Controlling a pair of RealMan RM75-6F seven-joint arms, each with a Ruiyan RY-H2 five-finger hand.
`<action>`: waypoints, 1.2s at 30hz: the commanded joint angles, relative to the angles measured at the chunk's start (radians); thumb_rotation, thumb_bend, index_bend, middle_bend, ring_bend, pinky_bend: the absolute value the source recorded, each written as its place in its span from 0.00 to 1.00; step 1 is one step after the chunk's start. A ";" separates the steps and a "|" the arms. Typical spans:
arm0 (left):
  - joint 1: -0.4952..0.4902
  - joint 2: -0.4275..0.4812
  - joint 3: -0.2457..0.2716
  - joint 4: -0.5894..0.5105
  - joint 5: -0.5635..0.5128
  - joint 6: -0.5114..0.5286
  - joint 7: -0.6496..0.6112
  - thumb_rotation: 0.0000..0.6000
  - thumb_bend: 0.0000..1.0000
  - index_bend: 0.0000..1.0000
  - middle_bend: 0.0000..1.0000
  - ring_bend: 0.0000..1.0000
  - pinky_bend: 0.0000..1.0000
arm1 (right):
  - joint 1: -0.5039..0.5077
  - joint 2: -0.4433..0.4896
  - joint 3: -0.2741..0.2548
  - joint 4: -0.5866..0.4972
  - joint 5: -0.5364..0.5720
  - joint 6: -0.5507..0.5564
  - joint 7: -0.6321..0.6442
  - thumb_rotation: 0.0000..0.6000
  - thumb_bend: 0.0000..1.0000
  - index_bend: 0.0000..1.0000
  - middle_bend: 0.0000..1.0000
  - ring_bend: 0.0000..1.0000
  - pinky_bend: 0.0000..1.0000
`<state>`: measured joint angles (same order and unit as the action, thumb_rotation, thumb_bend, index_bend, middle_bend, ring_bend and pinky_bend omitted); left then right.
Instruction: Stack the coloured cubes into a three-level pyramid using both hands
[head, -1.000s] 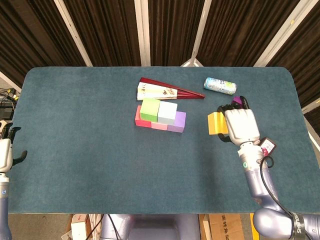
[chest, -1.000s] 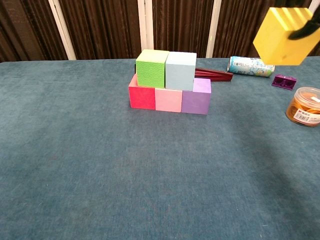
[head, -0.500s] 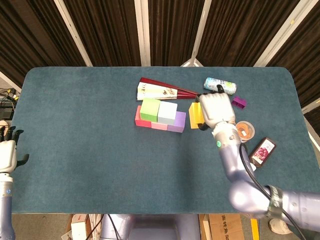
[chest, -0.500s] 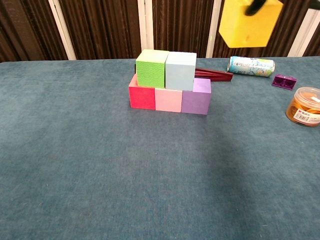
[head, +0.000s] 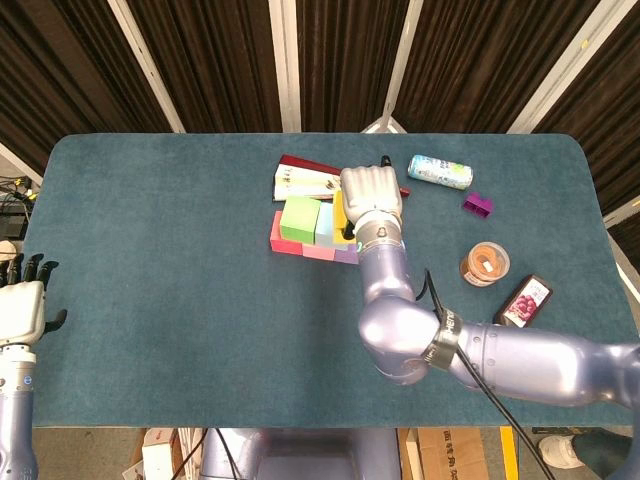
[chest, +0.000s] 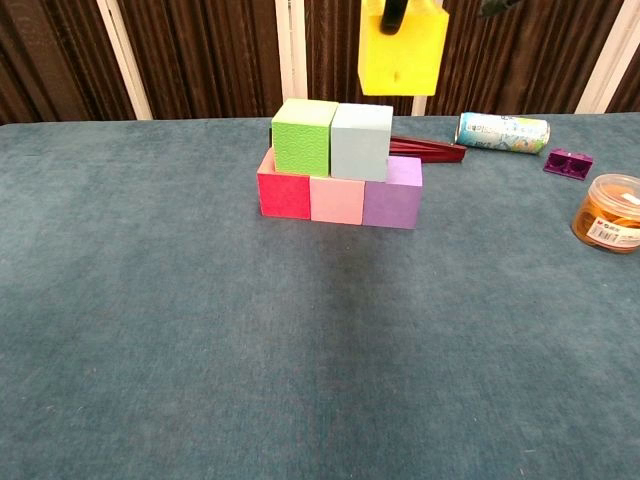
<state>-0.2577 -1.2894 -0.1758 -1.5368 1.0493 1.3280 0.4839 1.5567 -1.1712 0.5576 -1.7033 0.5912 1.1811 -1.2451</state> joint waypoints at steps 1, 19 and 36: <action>-0.010 -0.016 0.006 0.012 -0.002 -0.003 0.022 1.00 0.32 0.20 0.08 0.00 0.00 | 0.023 -0.048 0.005 0.050 -0.008 0.029 0.002 1.00 0.35 0.40 0.42 0.23 0.00; -0.022 -0.030 0.017 0.023 0.007 -0.007 0.025 1.00 0.32 0.20 0.08 0.00 0.00 | 0.065 -0.255 0.050 0.296 -0.033 0.131 -0.035 1.00 0.35 0.40 0.42 0.23 0.00; -0.029 -0.030 0.017 0.031 -0.010 -0.018 0.025 1.00 0.32 0.20 0.08 0.00 0.00 | 0.078 -0.406 0.127 0.462 -0.093 0.118 -0.104 1.00 0.35 0.40 0.42 0.23 0.00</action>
<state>-0.2862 -1.3200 -0.1585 -1.5056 1.0391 1.3102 0.5091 1.6340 -1.5713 0.6785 -1.2473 0.5023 1.3005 -1.3457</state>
